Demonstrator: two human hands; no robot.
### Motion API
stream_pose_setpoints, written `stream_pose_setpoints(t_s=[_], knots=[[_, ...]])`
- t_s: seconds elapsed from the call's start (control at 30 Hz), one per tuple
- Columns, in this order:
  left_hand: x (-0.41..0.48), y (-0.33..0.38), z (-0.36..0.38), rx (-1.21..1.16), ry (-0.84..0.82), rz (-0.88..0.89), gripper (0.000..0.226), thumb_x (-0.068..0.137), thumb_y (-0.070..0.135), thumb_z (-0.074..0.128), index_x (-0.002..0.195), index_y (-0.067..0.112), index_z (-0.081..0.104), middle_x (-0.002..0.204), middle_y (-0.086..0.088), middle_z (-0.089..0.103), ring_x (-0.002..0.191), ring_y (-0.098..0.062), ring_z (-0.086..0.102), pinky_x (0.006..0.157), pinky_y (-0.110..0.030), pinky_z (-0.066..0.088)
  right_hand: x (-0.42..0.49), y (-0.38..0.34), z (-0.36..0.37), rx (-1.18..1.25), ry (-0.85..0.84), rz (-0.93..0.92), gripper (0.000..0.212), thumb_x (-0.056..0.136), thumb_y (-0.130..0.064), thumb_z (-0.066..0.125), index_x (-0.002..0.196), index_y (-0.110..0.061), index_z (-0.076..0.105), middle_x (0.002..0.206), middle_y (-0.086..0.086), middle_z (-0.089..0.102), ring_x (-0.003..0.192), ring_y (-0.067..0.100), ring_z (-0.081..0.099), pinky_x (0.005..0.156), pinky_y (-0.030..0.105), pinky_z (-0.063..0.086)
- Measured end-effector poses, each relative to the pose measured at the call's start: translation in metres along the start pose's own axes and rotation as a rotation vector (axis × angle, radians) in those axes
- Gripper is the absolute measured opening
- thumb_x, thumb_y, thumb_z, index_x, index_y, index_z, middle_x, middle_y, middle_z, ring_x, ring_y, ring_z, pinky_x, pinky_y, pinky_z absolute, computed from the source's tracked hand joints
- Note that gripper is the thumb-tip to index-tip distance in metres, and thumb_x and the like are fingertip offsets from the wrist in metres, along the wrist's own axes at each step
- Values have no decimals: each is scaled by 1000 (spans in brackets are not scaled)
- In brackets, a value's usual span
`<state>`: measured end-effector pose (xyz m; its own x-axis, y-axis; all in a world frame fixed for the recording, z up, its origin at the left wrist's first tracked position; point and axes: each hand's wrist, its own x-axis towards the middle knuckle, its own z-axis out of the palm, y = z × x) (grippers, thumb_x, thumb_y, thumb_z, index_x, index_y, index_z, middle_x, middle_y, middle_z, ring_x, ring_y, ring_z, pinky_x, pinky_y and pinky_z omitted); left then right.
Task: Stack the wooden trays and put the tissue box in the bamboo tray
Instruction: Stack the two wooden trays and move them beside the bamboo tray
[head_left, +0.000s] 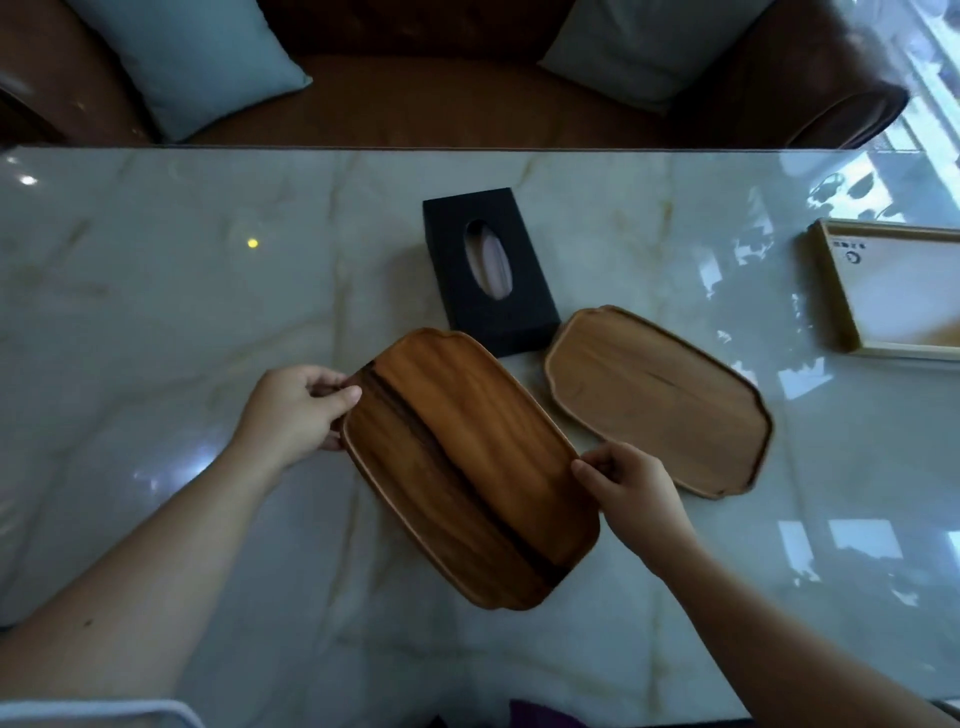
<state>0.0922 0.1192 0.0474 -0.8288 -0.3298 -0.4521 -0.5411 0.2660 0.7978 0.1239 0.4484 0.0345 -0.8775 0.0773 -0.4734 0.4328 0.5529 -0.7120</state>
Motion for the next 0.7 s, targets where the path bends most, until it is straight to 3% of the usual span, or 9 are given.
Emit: stream_pose_setpoints(t_s=[0.2, 0.37, 0.53, 0.7], knots=[[-20, 36, 77, -23, 3, -7, 12, 83, 11, 68, 86, 0, 66, 76, -19, 65, 56, -26, 64, 45, -31, 58, 17, 37, -73, -3, 83, -22, 11, 84, -26, 72, 76, -20, 68, 75, 1, 71, 71, 15, 66, 61, 31, 51], [-26, 54, 134, -27, -25, -29, 17, 82, 14, 70, 80, -3, 66, 76, -23, 68, 66, -31, 68, 63, -45, 61, 32, 67, -121, 7, 125, -10, 12, 84, -25, 73, 74, -20, 69, 74, 2, 70, 70, 17, 66, 59, 31, 48], [-27, 61, 188, -4, -46, -62, 10, 77, 9, 73, 82, 2, 69, 84, -22, 72, 77, -35, 72, 75, -49, 60, 53, 92, -161, 5, 148, 14, 11, 85, -24, 73, 76, -18, 70, 73, 3, 69, 67, 18, 63, 59, 32, 47], [-17, 47, 214, 22, -16, -87, 36, 61, 26, 76, 95, 13, 71, 96, -14, 73, 86, -29, 71, 85, -50, 57, 82, 98, -182, -55, 136, -12, 10, 86, -24, 71, 80, -16, 71, 75, 4, 70, 71, 20, 65, 59, 31, 47]])
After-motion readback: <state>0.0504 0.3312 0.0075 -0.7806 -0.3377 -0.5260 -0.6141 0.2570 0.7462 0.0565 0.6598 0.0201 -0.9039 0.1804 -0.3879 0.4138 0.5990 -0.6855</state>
